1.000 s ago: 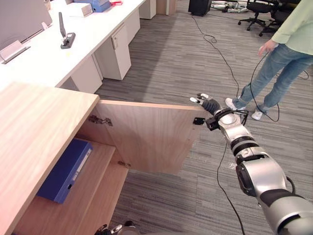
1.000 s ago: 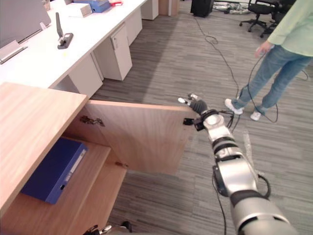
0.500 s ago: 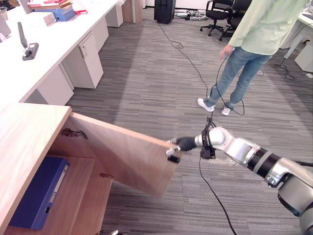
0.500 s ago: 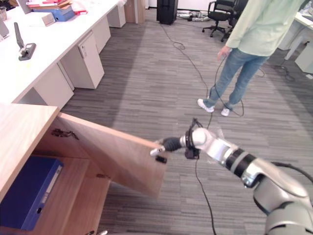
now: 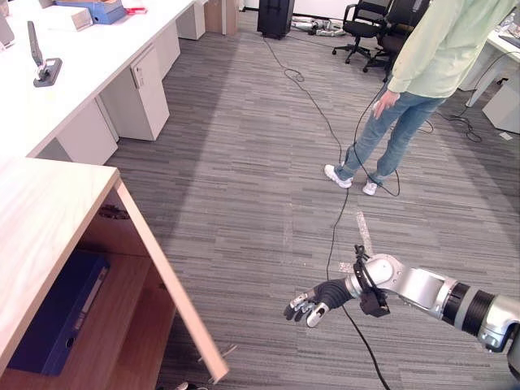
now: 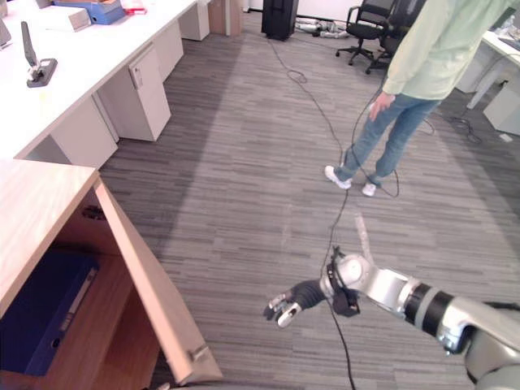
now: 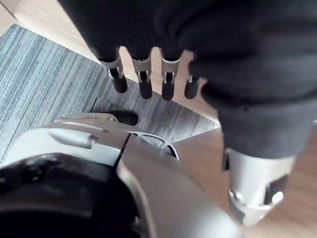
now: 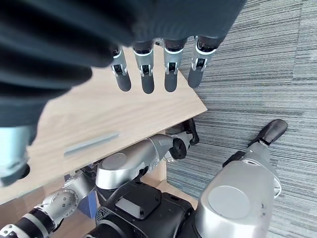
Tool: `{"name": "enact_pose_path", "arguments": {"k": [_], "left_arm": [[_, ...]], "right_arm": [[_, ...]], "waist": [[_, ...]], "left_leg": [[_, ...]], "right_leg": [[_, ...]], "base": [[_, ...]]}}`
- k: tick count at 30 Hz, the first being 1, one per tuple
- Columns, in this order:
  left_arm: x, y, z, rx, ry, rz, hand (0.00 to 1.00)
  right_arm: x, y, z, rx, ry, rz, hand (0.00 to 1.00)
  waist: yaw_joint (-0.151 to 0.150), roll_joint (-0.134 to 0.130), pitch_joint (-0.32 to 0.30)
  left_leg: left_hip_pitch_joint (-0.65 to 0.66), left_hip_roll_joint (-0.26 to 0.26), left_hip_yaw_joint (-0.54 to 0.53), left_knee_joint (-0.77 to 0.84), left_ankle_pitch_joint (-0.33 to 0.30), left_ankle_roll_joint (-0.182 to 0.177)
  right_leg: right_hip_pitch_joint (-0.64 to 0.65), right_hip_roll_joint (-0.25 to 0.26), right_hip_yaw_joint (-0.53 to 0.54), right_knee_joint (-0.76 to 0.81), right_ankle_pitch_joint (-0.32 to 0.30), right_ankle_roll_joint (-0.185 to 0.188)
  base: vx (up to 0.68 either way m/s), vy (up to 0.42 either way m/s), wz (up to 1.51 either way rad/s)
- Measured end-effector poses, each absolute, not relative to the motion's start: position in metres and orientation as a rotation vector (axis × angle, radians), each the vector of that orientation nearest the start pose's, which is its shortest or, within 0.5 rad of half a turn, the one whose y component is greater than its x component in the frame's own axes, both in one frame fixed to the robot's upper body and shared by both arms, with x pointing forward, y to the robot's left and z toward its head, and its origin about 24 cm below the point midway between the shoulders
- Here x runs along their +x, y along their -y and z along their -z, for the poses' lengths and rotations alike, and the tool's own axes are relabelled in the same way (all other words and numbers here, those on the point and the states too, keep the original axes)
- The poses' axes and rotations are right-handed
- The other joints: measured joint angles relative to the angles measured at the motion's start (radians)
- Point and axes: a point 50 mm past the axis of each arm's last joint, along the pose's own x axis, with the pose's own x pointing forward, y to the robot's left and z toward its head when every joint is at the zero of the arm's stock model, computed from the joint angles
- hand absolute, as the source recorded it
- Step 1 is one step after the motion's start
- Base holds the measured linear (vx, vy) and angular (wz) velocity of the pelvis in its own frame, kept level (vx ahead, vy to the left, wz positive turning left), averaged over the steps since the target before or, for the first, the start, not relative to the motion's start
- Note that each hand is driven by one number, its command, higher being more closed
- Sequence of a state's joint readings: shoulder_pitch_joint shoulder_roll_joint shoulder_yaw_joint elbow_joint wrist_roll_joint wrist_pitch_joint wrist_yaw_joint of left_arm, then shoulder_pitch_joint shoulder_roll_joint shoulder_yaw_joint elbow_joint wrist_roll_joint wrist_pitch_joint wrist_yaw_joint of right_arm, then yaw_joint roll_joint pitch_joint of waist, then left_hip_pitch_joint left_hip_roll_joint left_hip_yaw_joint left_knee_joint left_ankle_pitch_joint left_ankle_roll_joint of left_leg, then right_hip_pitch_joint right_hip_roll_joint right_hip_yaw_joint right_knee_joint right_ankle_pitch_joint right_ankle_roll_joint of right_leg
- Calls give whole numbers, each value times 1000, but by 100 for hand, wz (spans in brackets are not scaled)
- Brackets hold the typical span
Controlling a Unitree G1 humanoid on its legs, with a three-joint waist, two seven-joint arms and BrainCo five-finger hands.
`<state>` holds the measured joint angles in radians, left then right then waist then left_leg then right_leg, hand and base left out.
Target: Walk over to the cabinet, pick up the folder, carry it to the office cabinet, place the folder inside the office cabinet, then close the office cabinet door
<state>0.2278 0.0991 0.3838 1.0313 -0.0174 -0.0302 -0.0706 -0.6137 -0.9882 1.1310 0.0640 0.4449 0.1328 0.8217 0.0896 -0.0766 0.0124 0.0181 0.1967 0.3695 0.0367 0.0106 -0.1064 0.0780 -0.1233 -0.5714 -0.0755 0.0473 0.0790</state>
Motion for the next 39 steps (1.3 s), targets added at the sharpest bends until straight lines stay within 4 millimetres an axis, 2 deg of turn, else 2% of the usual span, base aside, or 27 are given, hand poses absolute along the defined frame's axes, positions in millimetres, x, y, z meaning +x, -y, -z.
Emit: {"name": "enact_pose_path", "arguments": {"k": [3,5,7,8,9,11,13,15,17,19,21,22,24,25,26,27,28,29,30,31,32,33,35,36,37,38,39], "left_arm": [[26,-236,163,-188,-1175,-464,0],[22,-236,164,-206,-1182,-487,0],[20,-238,163,-212,-1181,-501,0],[19,-238,163,-215,-1179,-509,0],[19,-238,163,-217,-1180,-517,0],[19,-238,163,-218,-1180,-527,0],[22,-238,163,-213,-1174,-528,0],[24,-238,163,-205,-1170,-521,0],[26,-239,163,-202,-1165,-521,0],[30,-239,162,-202,-1157,-520,0],[34,-238,162,-203,-1151,-518,0],[34,-238,162,-202,-1151,-518,0],[36,-239,162,-200,-1148,-522,0],[38,-241,162,-190,-1146,-516,0],[38,-240,162,-189,-1145,-515,0],[39,-240,162,-193,-1144,-520,0],[39,-239,162,-188,-1144,-522,0],[40,-239,162,-186,-1144,-521,0],[43,-239,162,-170,-1146,-510,0],[44,-238,162,-162,-1146,-504,0],[47,-237,162,-158,-1143,-497,0],[47,-236,162,-155,-1142,-492,0],[49,-236,161,-171,-1127,-514,0],[49,-235,161,-195,-1110,-540,0],[51,-231,161,-217,-1094,-554,0],[50,-230,161,-224,-1093,-558,0],[50,-229,160,-250,-1078,-580,0]], "right_arm": [[231,162,-24,-687,-720,-1491,0],[224,156,-14,-695,-743,-1537,0],[220,147,-7,-677,-750,-1567,0],[220,139,-2,-662,-747,-1580,0],[227,117,13,-612,-728,-1554,0],[237,104,24,-593,-709,-1478,0],[247,94,33,-521,-680,-1356,0],[251,91,46,-431,-681,-1217,0],[253,103,71,-346,-766,-952,0],[254,108,78,-317,-791,-852,0],[242,114,95,-203,-851,-704,0],[237,116,100,-180,-876,-674,0],[215,117,118,-78,-955,-576,0],[204,117,126,0,-988,-504,0],[196,118,132,79,-1013,-421,0],[192,120,134,115,-1021,-378,0],[182,126,140,188,-1033,-281,0],[178,130,142,220,-1036,-231,0],[169,144,147,294,-1036,-90,0],[164,150,149,317,-1041,-41,0],[150,160,155,350,-1064,45,0],[131,163,161,354,-1106,94,0],[112,159,167,352,-1157,107,0],[103,150,169,334,-1188,75,0],[104,146,169,287,-1186,23,0],[105,145,168,272,-1184,11,0],[107,142,168,250,-1176,-13,0]], "waist": [[26,-2,-1],[55,-12,-5],[70,-23,-12],[77,-30,-13],[118,-42,-9],[139,-51,-7],[176,-53,-5],[185,-53,1],[199,-60,3],[217,-65,6],[225,-66,7],[225,-67,8],[223,-73,13],[217,-79,18],[202,-75,24],[196,-70,27],[189,-59,30],[181,-54,33],[154,-35,46],[140,-26,54],[114,-8,67],[96,-5,69],[91,-6,70],[91,-11,71],[83,-7,68],[81,-1,64],[80,-5,53]], "left_leg": [[-13,-3,-33,-1,2,2],[-25,-5,-62,-3,10,2],[-37,-9,-89,-14,24,2],[-43,-13,-114,-30,37,4],[-57,-28,-183,-48,55,4],[-73,-46,-242,-52,65,10],[-90,-75,-304,-64,79,23],[-89,-108,-372,-71,89,34],[-88,-170,-472,-74,99,50],[-90,-201,-512,-86,108,63],[-106,-256,-596,-87,117,76],[-108,-266,-613,-88,118,78],[-111,-309,-687,-85,129,98],[-114,-330,-735,-74,138,110],[-120,-341,-789,-59,139,114],[-124,-342,-813,-52,138,116],[-144,-343,-871,-29,130,117],[-160,-344,-899,-14,126,115],[-197,-352,-990,19,115,108],[-202,-359,-1028,28,116,100],[-207,-376,-1093,44,111,82],[-205,-401,-1142,62,103,71],[-196,-403,-1141,63,99,65],[-194,-402,-1128,65,94,59],[-195,-381,-1126,73,83,44],[-199,-365,-1129,67,62,34],[-230,-341,-1085,120,60,-7]], "right_leg": [[7,0,-26,-2,1,1],[14,-1,-54,-5,0,1],[14,-2,-78,-6,0,1],[20,-1,-103,-6,0,1],[40,-6,-166,-5,-2,3],[51,-19,-219,10,-12,16],[61,-48,-278,50,-27,34],[87,-87,-347,103,-54,56],[122,-161,-435,208,-102,79],[135,-195,-440,245,-113,79],[156,-245,-462,304,-116,76],[159,-262,-467,332,-116,75],[160,-334,-441,469,-116,46],[150,-359,-374,540,-101,3],[128,-362,-277,603,-83,-51],[110,-352,-211,618,-118,-55],[64,-285,-55,594,-202,-28],[38,-244,30,573,-241,-23],[-24,-131,260,511,-312,-11],[-41,-95,342,496,-333,-7],[-63,-49,478,487,-356,23],[-74,-43,560,469,-368,49],[-71,-56,571,438,-360,41],[-56,-66,560,376,-325,27],[-46,-54,504,362,-312,38],[-41,-44,475,349,-313,20],[-39,-32,423,343,-305,4]], "base": [[-21,15,25],[-27,23,37],[-23,15,41],[-78,52,105],[-99,73,131],[-72,79,100],[-10,89,81],[42,95,119],[107,163,146],[86,142,95],[98,168,120],[119,191,117],[135,173,119],[146,117,145],[142,93,131],[118,28,125],[85,-36,97],[66,-95,154],[20,-114,146],[-33,-158,194],[-93,-180,176],[-170,-205,178],[-225,-136,108],[-293,-126,97],[-267,-152,97],[-203,-211,97],[-116,-243,84]]}}
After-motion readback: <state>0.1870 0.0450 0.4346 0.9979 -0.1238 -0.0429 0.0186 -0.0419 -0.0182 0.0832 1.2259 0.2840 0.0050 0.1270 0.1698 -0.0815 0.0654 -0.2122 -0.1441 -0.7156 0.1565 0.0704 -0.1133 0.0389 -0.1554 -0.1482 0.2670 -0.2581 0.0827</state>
